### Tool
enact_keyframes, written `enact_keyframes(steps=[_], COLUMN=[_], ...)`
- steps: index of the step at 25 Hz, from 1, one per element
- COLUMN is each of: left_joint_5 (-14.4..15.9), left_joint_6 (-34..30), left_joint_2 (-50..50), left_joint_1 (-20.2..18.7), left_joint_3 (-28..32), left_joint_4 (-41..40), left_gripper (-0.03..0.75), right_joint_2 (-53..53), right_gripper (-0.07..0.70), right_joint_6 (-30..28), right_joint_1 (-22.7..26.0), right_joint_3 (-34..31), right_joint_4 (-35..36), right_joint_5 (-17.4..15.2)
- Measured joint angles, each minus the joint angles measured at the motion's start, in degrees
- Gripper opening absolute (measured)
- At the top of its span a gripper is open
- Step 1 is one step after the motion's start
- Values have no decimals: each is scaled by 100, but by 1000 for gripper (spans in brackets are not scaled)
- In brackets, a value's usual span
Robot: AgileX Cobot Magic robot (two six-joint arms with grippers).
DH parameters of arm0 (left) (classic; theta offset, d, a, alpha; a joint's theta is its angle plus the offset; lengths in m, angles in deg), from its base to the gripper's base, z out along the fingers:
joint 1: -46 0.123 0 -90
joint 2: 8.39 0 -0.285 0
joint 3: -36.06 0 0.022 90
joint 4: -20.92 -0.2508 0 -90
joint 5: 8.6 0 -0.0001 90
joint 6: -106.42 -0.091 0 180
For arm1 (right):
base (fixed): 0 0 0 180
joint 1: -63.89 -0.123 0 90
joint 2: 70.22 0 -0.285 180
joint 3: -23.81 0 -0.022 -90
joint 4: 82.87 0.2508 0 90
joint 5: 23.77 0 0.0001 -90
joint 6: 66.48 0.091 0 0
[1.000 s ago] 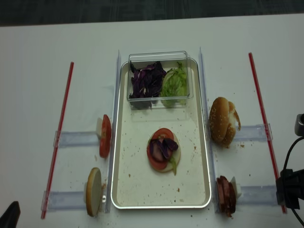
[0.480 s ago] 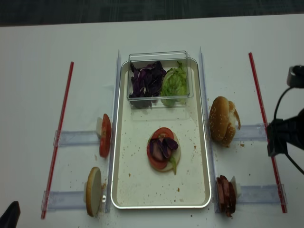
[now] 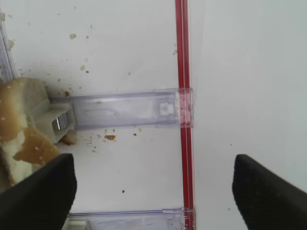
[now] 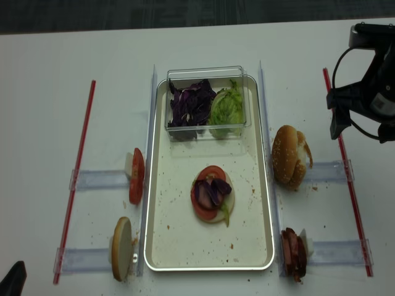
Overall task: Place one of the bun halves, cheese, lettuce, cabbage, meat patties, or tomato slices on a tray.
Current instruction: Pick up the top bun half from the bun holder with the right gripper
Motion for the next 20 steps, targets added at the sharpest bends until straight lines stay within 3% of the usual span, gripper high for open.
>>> enact_keyframes(steps=[10,16,20], left_joint_5=[0,0,0], left_joint_6=[0,0,0], left_joint_2=[0,0,0], left_joint_1=[0,0,0], left_joint_3=[0,0,0], left_joint_4=[0,0,0], left_gripper=[492,492,492], right_joint_2=[178,178,178], right_gripper=[670,668,652], right_joint_6=[0,220,414], right_joint_1=[-67,-727,-1305], right_joint_3=[341,413,413], right_joint_4=[41,151,249], right_joint_5=[-324,-339,-169])
